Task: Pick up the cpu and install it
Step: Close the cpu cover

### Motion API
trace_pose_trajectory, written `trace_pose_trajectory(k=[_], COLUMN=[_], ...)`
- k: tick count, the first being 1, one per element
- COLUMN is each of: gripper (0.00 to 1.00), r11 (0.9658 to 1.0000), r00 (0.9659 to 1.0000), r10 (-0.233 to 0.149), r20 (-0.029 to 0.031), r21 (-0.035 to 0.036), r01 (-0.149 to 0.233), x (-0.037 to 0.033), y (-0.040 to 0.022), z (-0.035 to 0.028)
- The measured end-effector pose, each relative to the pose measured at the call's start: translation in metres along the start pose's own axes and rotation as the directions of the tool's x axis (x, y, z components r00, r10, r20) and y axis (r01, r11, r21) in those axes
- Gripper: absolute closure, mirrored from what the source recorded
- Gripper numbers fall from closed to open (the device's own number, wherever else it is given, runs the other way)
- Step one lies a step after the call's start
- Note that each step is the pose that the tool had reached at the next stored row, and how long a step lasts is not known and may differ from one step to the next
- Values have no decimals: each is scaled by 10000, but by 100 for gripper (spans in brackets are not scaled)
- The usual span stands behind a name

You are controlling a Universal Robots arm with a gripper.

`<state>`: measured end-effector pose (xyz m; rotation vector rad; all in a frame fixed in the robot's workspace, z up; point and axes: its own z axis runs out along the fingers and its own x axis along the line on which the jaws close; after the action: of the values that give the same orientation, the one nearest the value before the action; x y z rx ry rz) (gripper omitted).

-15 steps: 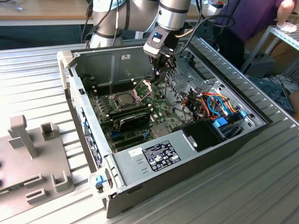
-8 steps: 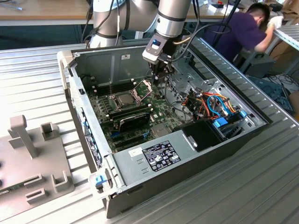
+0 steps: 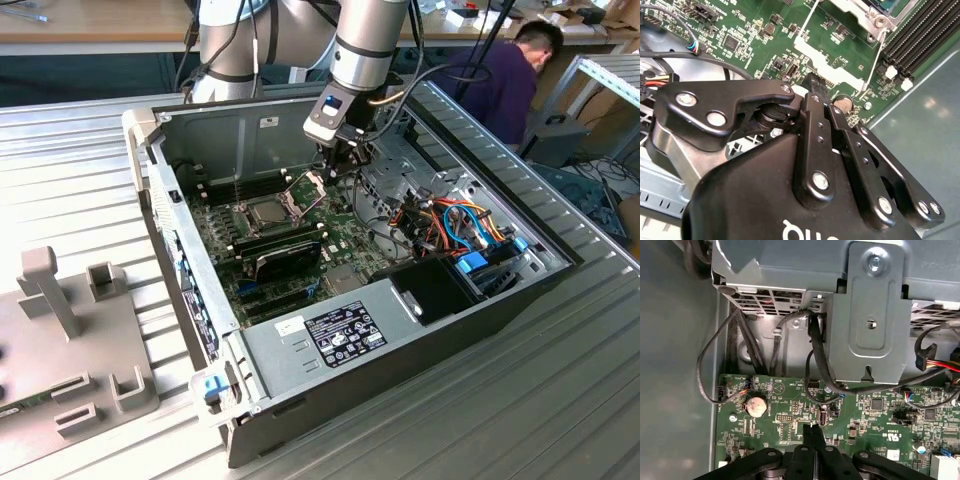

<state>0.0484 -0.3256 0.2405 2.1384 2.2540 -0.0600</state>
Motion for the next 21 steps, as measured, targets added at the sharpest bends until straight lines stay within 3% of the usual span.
trace_pose_trajectory(k=[4, 12, 21], gripper=[89, 89, 89], r11=[10000, 10000, 9998], r00=[10000, 10000, 10000], r10=[-1, 0, 9], r20=[0, 2, 10], r21=[0, -32, -185], r01=[1, 0, -9], x=[1, 6, 19], y=[-13, -113, -322], z=[1, 0, 1])
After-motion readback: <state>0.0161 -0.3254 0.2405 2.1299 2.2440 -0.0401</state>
